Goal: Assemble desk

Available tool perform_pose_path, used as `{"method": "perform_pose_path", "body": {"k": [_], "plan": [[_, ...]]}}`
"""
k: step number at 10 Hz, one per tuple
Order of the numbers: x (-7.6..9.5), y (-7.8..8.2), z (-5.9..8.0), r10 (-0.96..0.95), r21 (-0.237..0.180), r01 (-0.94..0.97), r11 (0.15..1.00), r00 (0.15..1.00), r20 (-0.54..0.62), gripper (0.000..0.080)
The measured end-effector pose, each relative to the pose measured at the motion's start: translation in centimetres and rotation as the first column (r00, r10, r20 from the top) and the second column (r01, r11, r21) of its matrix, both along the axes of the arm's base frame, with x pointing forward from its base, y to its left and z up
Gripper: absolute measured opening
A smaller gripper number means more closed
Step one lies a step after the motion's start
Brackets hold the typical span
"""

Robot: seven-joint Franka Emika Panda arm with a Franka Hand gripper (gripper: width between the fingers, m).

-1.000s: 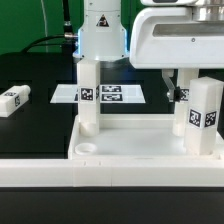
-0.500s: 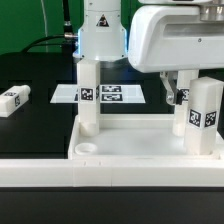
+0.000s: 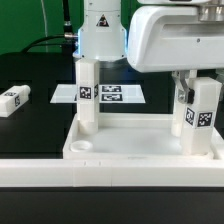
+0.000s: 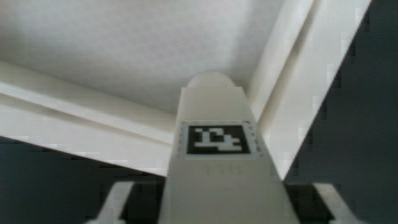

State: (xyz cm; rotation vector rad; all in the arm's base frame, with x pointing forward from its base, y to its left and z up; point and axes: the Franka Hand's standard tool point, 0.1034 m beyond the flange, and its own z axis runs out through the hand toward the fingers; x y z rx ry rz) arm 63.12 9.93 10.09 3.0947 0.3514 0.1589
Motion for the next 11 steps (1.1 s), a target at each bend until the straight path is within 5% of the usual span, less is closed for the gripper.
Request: {"method": "perform_pose_path", "body": {"k": [3, 6, 11], "plan": [[-0.01, -0.04, -0.05, -0.247, 0.031, 0.247, 0.968, 0.969, -0.003, 0.0291], [-0.09, 0.15, -0.10, -0.519, 0.073, 0.520, 0.851, 0.854, -0.023, 0.0291], [-0.18, 0.85, -0.12, -0.897, 0.108, 0.898, 0.426, 0.435, -0.077, 0.0291]]}}
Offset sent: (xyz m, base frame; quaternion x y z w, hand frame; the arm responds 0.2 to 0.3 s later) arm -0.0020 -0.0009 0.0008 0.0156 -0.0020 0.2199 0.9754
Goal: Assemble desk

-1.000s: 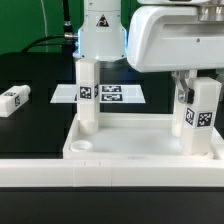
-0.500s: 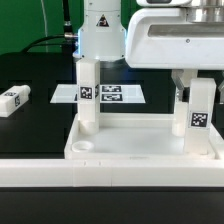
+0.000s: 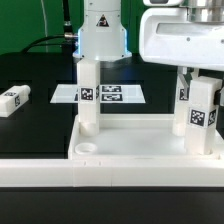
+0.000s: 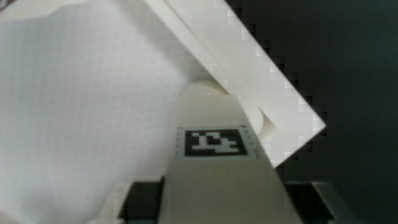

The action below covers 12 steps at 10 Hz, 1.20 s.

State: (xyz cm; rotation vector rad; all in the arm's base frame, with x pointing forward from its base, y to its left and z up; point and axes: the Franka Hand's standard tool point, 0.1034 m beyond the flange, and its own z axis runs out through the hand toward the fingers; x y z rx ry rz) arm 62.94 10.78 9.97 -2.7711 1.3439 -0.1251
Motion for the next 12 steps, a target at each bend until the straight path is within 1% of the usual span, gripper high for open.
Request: {"method": "perform_pose_path", "body": {"k": [2, 3, 4, 5, 6, 7, 8, 9, 12], "plan": [[0.04, 0.00, 0.02, -0.106, 0.011, 0.106, 0.994, 0.994, -0.002, 0.0291], [0.03, 0.00, -0.02, -0.131, 0.014, 0.131, 0.991, 0.991, -0.003, 0.0391], [0.02, 0.01, -0.03, -0.113, 0.012, 0.113, 0.994, 0.994, -0.003, 0.0391], [0.02, 0.01, -0.02, -0.076, 0.008, 0.076, 0.997, 0.997, -0.002, 0.0531], [0.02, 0.01, -0.02, -0.039, 0.005, 0.039, 0.999, 0.999, -0.001, 0.0615], [0.03, -0.03, -0.01, 0.046, -0.005, -0.046, 0.999, 0.999, 0.001, 0.0615], [0.05, -0.09, 0.00, 0.133, -0.014, -0.133, 0.991, 0.991, 0.001, 0.0642], [0.05, -0.08, 0.01, 0.221, -0.023, -0.221, 0.975, 0.975, 0.001, 0.0642], [0.01, -0.01, -0.08, 0.479, -0.050, -0.479, 0.876, 0.878, -0.005, 0.0649]]}}
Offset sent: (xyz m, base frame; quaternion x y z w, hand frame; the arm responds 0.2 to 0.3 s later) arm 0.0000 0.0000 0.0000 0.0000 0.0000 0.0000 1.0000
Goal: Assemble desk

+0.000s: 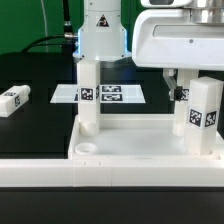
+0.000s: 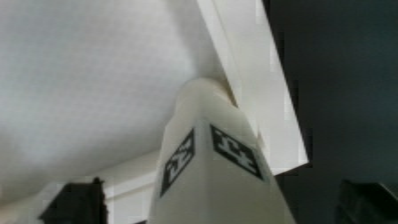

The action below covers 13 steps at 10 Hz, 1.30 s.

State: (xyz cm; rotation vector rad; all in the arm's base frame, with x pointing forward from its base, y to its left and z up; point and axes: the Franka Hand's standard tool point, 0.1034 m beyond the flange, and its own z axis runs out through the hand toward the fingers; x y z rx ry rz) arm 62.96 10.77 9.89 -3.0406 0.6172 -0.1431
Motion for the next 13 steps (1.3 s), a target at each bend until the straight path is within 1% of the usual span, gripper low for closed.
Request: {"method": "perform_pose_path", "body": {"k": [2, 4, 7, 8, 9, 10, 11, 12, 13], "plan": [[0.08, -0.27, 0.05, 0.176, -0.020, -0.176, 0.984, 0.984, 0.002, 0.0649], [0.16, -0.27, 0.15, 0.336, -0.040, -0.336, 0.941, 0.942, 0.001, 0.0649], [0.17, -0.35, 0.15, 0.526, -0.074, -0.526, 0.847, 0.850, -0.013, 0.0649], [0.19, -0.48, 0.15, 0.597, -0.084, -0.596, 0.799, 0.802, -0.020, 0.0649], [0.21, -0.58, 0.16, 0.649, -0.095, -0.648, 0.756, 0.761, -0.029, 0.0649], [0.21, -0.60, 0.18, 0.667, -0.100, -0.666, 0.739, 0.744, -0.033, 0.0627], [0.20, -0.63, 0.13, 0.661, -0.100, -0.661, 0.744, 0.749, -0.033, 0.0627], [0.20, -0.65, 0.12, 0.661, -0.100, -0.661, 0.744, 0.750, -0.033, 0.0450], [0.19, -0.65, 0.12, 0.661, -0.100, -0.661, 0.744, 0.750, -0.033, 0.0315]]}}
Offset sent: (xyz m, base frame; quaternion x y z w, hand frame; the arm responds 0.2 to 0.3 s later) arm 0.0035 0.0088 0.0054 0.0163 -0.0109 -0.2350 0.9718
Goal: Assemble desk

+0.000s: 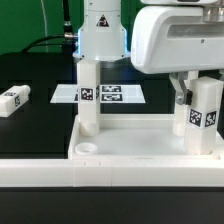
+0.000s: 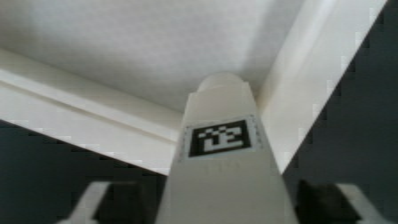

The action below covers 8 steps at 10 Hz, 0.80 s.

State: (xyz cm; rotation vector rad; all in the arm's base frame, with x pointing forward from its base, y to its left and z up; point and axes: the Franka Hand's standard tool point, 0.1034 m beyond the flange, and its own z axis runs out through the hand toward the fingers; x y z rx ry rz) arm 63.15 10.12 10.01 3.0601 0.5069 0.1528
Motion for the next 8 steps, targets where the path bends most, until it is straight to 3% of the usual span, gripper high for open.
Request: {"method": "perform_pose_path", "body": {"k": [3, 5, 8], "plan": [[0.00, -0.04, 0.00, -0.024, 0.002, 0.024, 1.000, 1.000, 0.000, 0.0290], [0.01, -0.02, 0.00, -0.212, 0.025, 0.212, 0.977, 0.977, 0.001, 0.0290], [-0.04, 0.10, -0.03, -0.508, 0.061, 0.508, 0.859, 0.861, -0.009, 0.0291]]}}
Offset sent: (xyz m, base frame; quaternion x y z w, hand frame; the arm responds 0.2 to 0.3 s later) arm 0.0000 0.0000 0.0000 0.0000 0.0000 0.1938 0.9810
